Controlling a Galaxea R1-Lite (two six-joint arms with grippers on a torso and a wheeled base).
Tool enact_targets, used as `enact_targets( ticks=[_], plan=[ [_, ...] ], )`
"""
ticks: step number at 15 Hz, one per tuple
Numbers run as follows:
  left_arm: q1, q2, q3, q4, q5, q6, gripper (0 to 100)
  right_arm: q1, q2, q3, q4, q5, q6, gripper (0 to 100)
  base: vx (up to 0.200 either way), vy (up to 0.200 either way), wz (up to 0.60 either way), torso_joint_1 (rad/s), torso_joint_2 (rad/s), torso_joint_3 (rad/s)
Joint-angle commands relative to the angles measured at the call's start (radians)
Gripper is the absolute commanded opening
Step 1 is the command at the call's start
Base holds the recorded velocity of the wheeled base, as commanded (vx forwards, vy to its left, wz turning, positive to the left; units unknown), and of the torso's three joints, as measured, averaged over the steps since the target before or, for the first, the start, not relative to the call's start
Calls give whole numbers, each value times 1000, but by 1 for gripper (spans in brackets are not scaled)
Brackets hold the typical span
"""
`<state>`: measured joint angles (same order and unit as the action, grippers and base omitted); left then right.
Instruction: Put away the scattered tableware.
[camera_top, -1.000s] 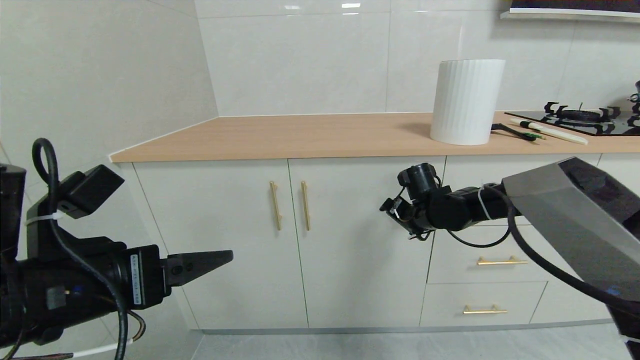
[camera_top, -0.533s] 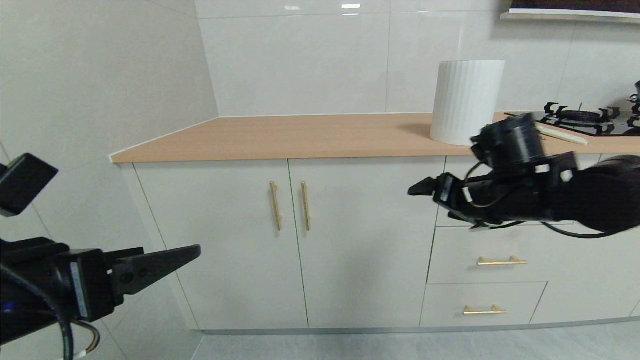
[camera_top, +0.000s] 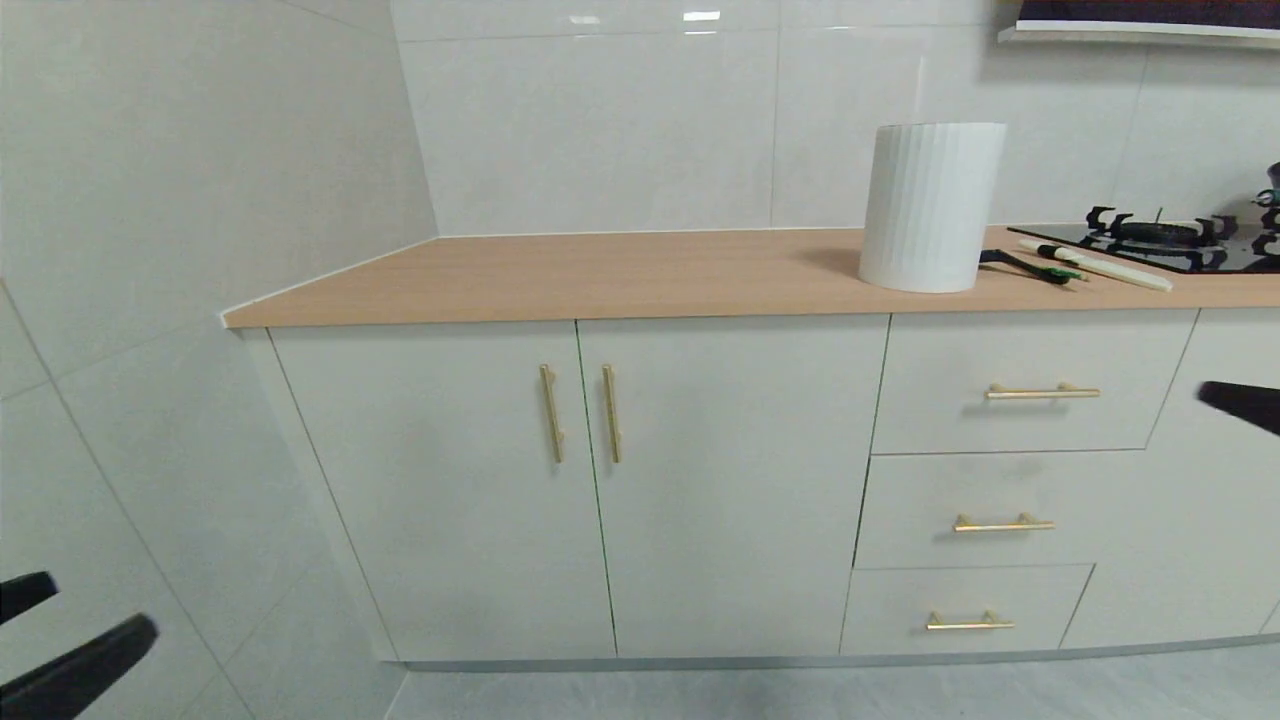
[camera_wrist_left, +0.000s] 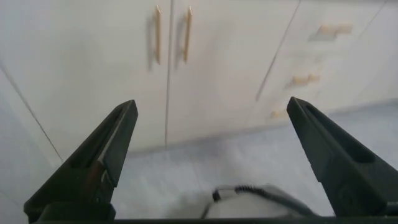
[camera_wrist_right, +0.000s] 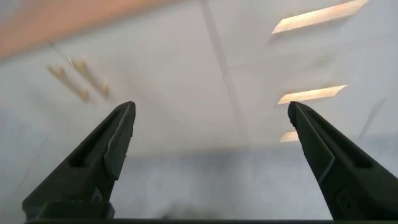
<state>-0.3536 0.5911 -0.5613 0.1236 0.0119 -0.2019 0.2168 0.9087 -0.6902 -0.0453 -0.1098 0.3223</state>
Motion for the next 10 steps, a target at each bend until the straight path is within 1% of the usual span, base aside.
enact_targets(
  ticks=[1, 2, 3, 4, 5, 6, 7, 8, 9, 10],
  plan=[
    [97, -298, 38, 85, 3, 82, 100, -74, -445, 100, 41, -5, -123, 100, 0, 0, 0, 0, 0, 0],
    [133, -349, 37, 119, 3, 128, 100, -74, -502, 100, 65, -14, -158, 100, 0, 0, 0, 0, 0, 0],
    [180, -413, 38, 148, 3, 193, 100, -74, -584, 101, 117, -19, -197, 100, 0, 0, 0, 0, 0, 0],
    [206, -459, 41, 157, 3, 236, 100, -76, -645, 101, 176, -21, -210, 100, 0, 0, 0, 0, 0, 0],
    [222, -493, 44, 168, 3, 259, 100, -79, -696, 101, 225, -28, -221, 100, 0, 0, 0, 0, 0, 0],
    [222, -493, 44, 168, 3, 259, 100, -79, -696, 101, 225, -28, -221, 100, 0, 0, 0, 0, 0, 0],
    [226, -496, 61, 176, 118, 265, 100, -97, -809, 121, 314, -41, -249, 100, 0, 0, 0, 0, 0, 0],
    [236, -496, 78, 172, 177, 269, 100, -106, -811, 136, 326, -59, -250, 100, 0, 0, 0, 0, 0, 0],
    [285, -504, 95, 172, 197, 269, 100, -114, -807, 164, 318, -114, -250, 100, 0, 0, 0, 0, 0, 0],
    [335, -550, 119, 179, 181, 282, 100, -143, -812, 184, 318, -134, -253, 100, 0, 0, 0, 0, 0, 0]
  ],
)
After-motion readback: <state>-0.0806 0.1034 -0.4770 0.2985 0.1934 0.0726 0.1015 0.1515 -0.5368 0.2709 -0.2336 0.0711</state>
